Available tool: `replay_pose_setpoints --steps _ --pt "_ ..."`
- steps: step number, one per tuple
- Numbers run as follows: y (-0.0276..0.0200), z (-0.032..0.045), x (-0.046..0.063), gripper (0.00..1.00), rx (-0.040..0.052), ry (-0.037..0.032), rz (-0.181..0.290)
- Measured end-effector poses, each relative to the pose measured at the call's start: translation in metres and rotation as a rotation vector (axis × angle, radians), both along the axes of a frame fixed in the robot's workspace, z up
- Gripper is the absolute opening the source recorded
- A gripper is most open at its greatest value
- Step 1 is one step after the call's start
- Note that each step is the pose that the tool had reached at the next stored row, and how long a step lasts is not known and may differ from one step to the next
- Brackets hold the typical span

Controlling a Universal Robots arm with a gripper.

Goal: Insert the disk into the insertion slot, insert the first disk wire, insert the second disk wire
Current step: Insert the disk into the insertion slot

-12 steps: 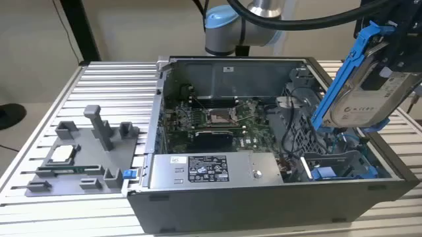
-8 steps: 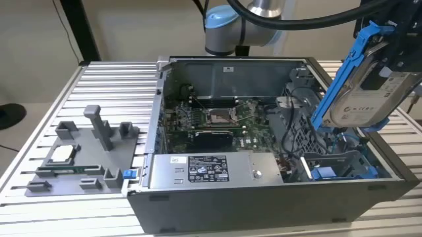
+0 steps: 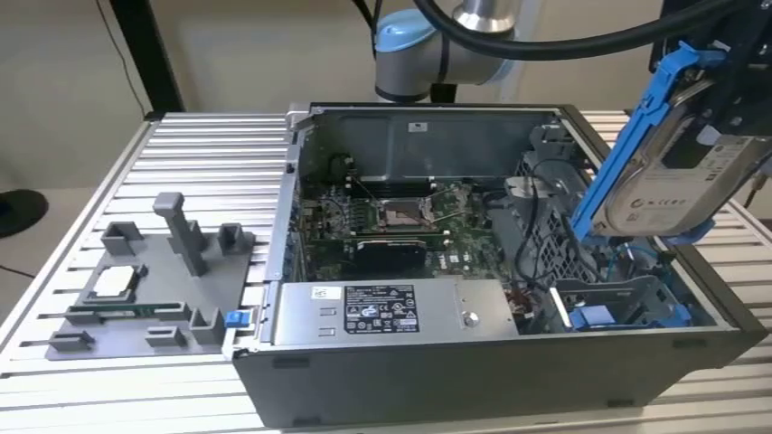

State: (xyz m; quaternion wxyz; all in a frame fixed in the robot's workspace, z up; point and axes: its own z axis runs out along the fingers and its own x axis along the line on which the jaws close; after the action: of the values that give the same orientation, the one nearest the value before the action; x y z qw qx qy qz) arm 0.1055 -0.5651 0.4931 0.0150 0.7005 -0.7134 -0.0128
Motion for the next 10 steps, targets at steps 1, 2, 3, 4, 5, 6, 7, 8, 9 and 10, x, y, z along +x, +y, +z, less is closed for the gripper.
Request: replay_pose_setpoints --steps 1,2,3,4,5,6,7,8,9,10 --pt "-0.0007 -0.0002 0.0 0.0 0.0001 0.0 0.0" --pt "-0.0016 -0.0003 0.0 0.0 0.0 0.0 0.0" --pt "-0.0025 -0.0005 0.0 0.0 0.0001 0.0 0.0" --pt "-0.0035 -0.0007 0.0 0.0 0.0001 0.0 0.0" --pt "-0.0043 -0.0009 0.0 0.0 0.0 0.0 0.0" --pt "-0.0049 -0.0012 0.0 0.0 0.0001 0.0 0.0" --pt "-0.0053 -0.0015 0.0 0.0 0.0002 0.0 0.0" --pt "-0.0057 -0.0015 0.0 0.0 0.0001 0.0 0.0" --pt "-0.0059 -0.0016 0.0 0.0 0.0001 0.0 0.0" --pt "-0.0059 -0.0016 0.0 0.0 0.0001 0.0 0.0"
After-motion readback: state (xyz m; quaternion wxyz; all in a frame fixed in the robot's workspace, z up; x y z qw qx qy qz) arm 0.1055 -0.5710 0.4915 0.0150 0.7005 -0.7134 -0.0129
